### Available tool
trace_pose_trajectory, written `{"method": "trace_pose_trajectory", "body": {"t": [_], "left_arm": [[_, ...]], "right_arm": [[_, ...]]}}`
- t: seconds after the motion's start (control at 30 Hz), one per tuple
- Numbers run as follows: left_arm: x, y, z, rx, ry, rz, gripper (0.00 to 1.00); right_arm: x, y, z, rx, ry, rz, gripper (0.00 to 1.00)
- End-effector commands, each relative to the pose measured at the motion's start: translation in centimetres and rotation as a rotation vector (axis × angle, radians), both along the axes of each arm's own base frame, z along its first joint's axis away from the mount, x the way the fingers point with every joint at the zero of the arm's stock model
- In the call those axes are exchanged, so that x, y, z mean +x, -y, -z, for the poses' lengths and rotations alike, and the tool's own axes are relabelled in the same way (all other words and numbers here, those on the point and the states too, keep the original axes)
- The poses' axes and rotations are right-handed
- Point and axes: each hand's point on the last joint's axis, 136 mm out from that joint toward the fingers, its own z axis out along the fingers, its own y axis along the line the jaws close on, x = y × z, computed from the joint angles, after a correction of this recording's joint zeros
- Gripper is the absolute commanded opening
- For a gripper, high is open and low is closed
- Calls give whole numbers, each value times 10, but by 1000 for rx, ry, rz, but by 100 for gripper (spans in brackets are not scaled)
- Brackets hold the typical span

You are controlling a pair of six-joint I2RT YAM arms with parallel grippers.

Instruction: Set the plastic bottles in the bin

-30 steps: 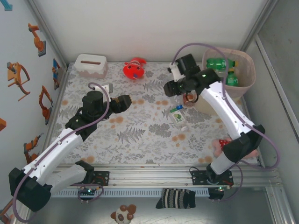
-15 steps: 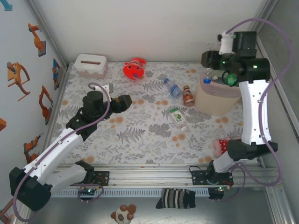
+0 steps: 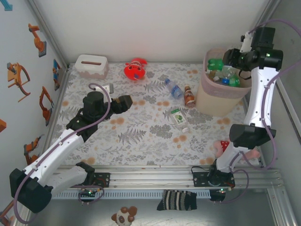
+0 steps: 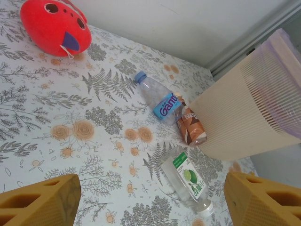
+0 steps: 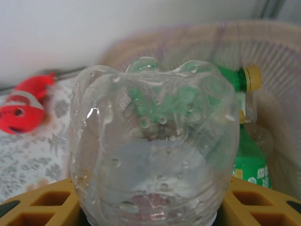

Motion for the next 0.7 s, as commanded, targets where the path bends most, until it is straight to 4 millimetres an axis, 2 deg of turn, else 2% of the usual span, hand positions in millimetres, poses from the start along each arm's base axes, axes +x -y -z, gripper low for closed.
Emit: {"method": "trace_pose_trajectory", "body": {"t": [0.0, 0.33, 0.67], "left_arm": [[2, 3, -6, -23, 10, 11, 79], [2, 2, -6, -25, 9, 7, 79], [3, 3, -5, -25, 4, 4, 79]], "right_arm": [[-10, 9, 26, -49, -106, 10, 54], [-4, 12, 94, -33, -292, 5, 53], [5, 18, 146, -43, -416, 12, 54]]}}
